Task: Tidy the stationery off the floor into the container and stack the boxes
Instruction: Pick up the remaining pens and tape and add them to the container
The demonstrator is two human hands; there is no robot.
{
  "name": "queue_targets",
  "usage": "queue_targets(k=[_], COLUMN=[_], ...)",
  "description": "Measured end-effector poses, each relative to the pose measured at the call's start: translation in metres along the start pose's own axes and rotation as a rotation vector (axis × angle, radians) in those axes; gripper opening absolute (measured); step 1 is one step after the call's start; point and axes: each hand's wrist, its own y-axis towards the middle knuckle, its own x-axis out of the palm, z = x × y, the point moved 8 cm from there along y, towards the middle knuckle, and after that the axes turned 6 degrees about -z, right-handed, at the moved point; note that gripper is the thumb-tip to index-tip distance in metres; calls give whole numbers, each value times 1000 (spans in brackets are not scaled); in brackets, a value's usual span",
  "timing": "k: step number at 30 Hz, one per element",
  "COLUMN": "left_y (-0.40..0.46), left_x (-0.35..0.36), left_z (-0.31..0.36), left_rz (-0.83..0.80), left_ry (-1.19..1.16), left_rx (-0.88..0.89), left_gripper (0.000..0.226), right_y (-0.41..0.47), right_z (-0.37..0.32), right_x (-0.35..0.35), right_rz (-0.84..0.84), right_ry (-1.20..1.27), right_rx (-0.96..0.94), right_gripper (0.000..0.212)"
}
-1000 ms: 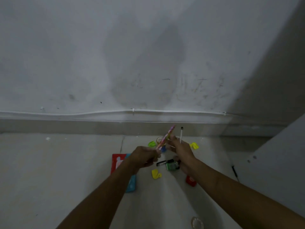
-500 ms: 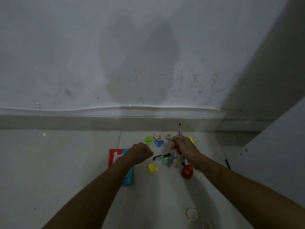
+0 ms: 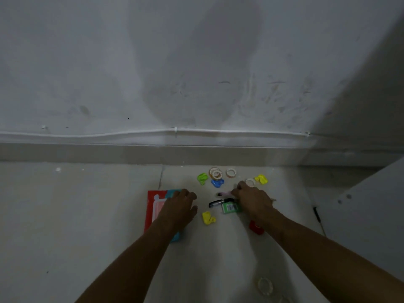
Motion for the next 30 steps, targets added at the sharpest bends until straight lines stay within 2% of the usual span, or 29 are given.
queue_targets(k=[10, 13, 15, 18, 21, 25, 30], left_y=[-1, 4, 8, 15, 15, 17, 16], left_x=[4, 2, -3, -4, 2, -3, -12], left_z=[-6, 2, 7, 17, 41, 65, 66], left_rz=[-71, -73, -62, -104, -210, -203, -169], left_ry=[-79, -176, -324, -797, -1286, -1541, -1534], left_rx=[-39, -17, -46, -161, -256, -238, -175], left_gripper=[38, 36, 32, 37, 40, 35, 18], right_y=[-5, -11, -16, -26, -37, -46, -47], right_z=[0, 13, 16, 10, -1, -20, -32], right_x=[13, 7, -1, -10, -9, -10, -19], right_rz=[-47, -75, -89, -118, -206, -321, -349], right_ry=[-8, 251, 493, 1028, 1406, 1578, 1697], right_rx=[33, 155, 178, 125, 105, 69, -14], right_gripper=[32, 38, 37, 21, 27, 38, 30])
